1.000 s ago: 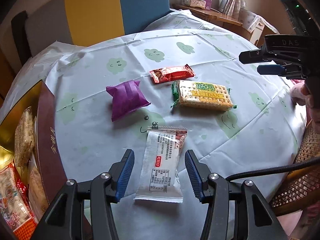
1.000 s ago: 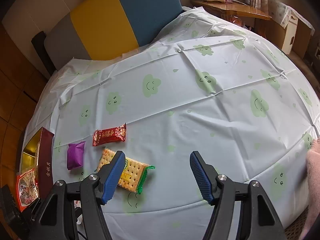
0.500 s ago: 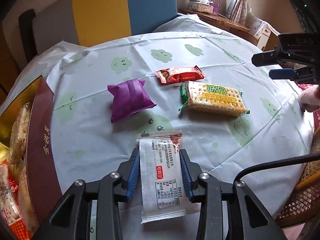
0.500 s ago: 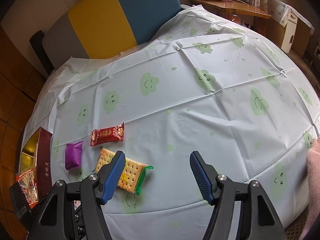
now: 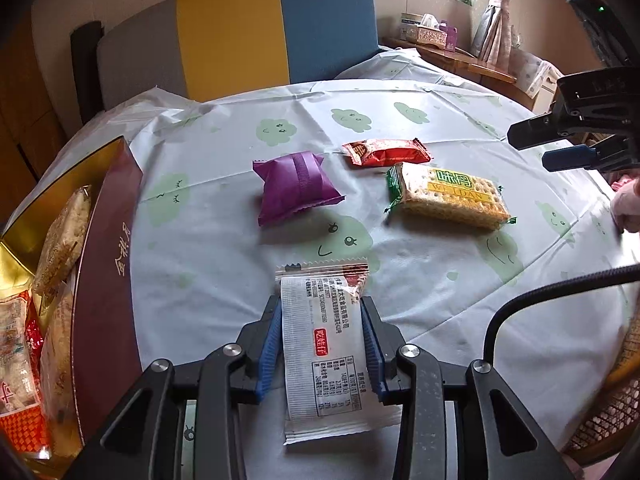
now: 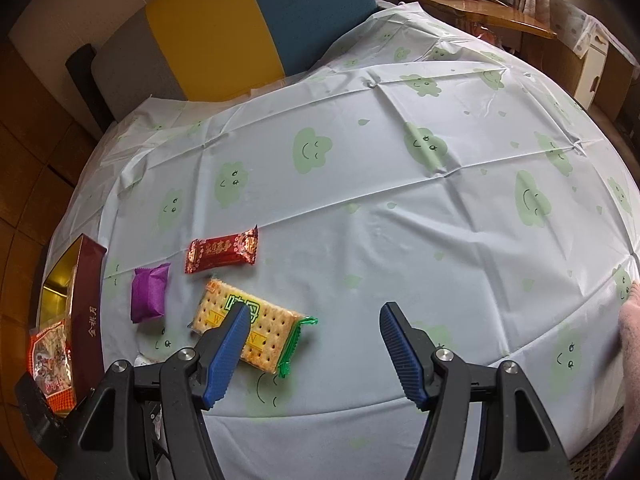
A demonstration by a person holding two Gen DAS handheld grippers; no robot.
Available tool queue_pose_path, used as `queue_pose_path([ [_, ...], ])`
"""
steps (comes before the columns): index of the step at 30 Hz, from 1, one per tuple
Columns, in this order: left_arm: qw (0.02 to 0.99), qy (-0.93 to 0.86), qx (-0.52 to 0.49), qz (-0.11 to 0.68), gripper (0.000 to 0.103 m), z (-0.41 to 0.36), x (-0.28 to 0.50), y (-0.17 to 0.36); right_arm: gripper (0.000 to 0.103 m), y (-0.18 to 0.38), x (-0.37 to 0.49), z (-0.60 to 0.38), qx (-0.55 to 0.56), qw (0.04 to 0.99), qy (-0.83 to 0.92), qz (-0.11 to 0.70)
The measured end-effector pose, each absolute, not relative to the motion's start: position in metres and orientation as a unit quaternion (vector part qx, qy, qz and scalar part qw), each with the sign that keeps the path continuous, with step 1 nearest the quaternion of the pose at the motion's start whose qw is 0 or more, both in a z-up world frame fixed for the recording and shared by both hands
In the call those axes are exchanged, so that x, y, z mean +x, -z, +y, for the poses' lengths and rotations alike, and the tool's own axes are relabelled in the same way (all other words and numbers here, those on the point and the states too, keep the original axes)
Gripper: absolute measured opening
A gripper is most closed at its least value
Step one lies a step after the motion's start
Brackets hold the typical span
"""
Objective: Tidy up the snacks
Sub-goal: 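Reach and grasp the long red-wrapped candy with the right gripper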
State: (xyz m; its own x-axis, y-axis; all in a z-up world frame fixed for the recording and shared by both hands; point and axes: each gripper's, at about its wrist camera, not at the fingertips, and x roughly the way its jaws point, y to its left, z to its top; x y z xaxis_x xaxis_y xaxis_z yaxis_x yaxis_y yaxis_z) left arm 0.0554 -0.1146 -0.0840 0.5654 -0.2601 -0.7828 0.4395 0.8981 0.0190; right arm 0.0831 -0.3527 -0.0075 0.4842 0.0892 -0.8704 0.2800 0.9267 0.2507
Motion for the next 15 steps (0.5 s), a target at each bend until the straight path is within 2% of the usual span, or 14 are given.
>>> queue_pose_path([
  [9,0.887,0.209,0.097,0.400,0.039,-0.110,0.051,0.086,0.068,-0.003,0.097,-0.301,0.106,0.847,-0.021,0.521],
  [15,0.888,0.213,0.086,0.399,0.039,-0.107,0.052,0.087,0.068,-0.002,0.141,-0.268,-0.032,0.845,-0.073,0.528],
])
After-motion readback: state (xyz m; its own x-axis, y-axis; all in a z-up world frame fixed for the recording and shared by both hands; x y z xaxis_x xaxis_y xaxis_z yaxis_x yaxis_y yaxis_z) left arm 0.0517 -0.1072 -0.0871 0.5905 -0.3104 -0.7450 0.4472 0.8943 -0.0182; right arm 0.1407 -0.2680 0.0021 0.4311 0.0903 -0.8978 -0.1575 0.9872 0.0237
